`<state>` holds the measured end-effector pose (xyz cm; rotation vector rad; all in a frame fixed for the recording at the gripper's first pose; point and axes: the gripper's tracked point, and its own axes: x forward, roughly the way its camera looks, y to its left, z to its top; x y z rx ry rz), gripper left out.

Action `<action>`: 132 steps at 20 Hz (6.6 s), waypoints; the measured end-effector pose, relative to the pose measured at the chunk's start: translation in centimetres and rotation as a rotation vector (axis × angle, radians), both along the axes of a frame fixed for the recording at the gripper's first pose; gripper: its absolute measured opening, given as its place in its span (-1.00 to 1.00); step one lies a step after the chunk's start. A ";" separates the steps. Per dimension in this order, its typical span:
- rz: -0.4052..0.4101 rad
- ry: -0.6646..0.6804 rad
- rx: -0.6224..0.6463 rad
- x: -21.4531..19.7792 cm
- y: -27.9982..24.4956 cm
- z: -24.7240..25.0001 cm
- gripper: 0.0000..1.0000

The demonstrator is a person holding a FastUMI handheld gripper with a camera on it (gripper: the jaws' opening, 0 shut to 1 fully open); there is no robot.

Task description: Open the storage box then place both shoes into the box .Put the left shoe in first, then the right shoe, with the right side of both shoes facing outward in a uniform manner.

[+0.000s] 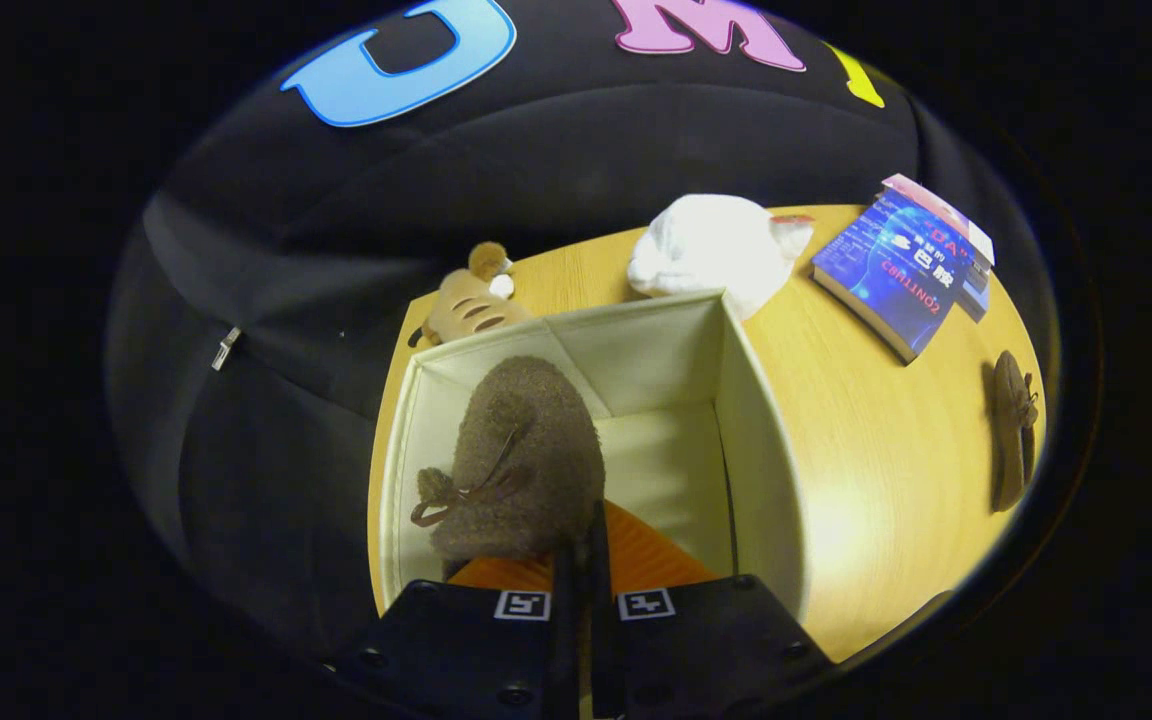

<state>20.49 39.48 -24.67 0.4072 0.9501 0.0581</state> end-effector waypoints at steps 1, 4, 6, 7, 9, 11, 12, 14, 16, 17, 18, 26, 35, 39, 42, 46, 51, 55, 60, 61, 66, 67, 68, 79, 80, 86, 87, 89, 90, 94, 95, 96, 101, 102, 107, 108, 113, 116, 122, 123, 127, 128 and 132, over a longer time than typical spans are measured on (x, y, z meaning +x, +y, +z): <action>-0.001 0.011 -0.001 0.1 0.2 -0.2 -0.72; 0.027 0.023 -0.039 -0.2 0.6 -1.4 -0.57; 0.071 0.053 -0.045 -1.3 1.4 -2.4 -0.45; 0.090 0.070 -0.034 -1.8 1.7 -2.6 -0.27; 0.106 0.060 -0.008 -2.0 2.5 -1.7 0.21; 0.131 0.056 0.033 -2.3 2.5 -0.7 0.80; 0.139 0.051 0.058 -2.5 2.8 -0.1 0.85; 0.145 0.023 0.085 -2.6 2.1 1.9 0.98; 0.149 -0.027 0.098 -2.6 0.8 4.1 0.97; 0.152 -0.059 0.097 -2.6 -0.2 5.1 0.97; 0.156 -0.092 0.091 -2.7 -1.3 6.3 0.97; 0.120 -0.350 -0.080 -3.5 -17.5 13.4 0.97; -0.074 -0.321 -0.239 -8.1 -39.8 11.1 0.97; -0.111 -0.241 -0.269 -10.9 -48.3 7.4 0.97; -0.070 -0.165 -0.268 -13.0 -52.1 3.6 0.97; 0.014 -0.078 -0.282 -15.5 -55.0 -0.9 0.97; 0.072 -0.034 -0.283 -13.7 -55.6 -6.3 0.97; 0.086 -0.002 -0.283 -11.7 -55.5 -9.1 0.99; -0.003 0.063 -0.176 -11.4 -55.2 -11.4 0.70; -0.017 0.076 -0.171 -11.6 -55.4 -11.8 0.42; -0.073 0.092 -0.138 -11.4 -55.3 -11.9 -0.53; -0.082 0.087 -0.144 -11.4 -55.6 -11.9 -0.73; -0.079 0.085 -0.143 -11.5 -55.5 -11.9 -0.82; -0.098 -0.029 -0.051 -10.1 -52.5 -3.4 -0.89; -0.092 -0.048 -0.032 -9.6 -51.2 -2.0 -0.89; -0.002 -0.149 0.087 -7.2 -40.8 6.8 -0.89; 0.021 -0.165 0.080 -6.7 -39.0 8.0 -0.89; 0.059 -0.196 0.062 -5.6 -35.6 10.4 -0.89; 0.072 -0.206 0.059 -5.1 -33.7 11.5 -0.89; 0.116 -0.230 0.063 -3.2 -25.4 14.7 -0.89; 0.130 -0.234 0.064 -3.0 -23.3 15.1 -0.89; 0.146 -0.234 0.068 -2.8 -21.1 15.2 -0.89; 0.178 -0.180 0.096 -2.7 -12.6 13.1 -0.89; 0.179 -0.175 0.079 -2.6 -11.6 12.5 -0.89; 0.120 -0.131 -0.026 -1.6 -9.2 9.3 -0.87; 0.100 -0.125 -0.037 -1.4 -9.0 8.8 -0.88; 0.057 -0.106 -0.110 -0.8 -8.2 6.8 -0.83; 0.053 -0.085 -0.142 -1.2 -7.8 5.4 -0.73; 0.101 -0.125 -0.090 -2.8 -5.6 7.1 -0.13; 0.115 -0.148 -0.083 -3.2 -5.6 8.4 0.15; 0.157 -0.266 -0.097 -4.0 -7.8 12.1 0.79; 0.163 -0.293 -0.112 -4.3 -8.7 13.0 0.95; 0.157 -0.409 -0.175 -5.4 -13.3 16.1 0.98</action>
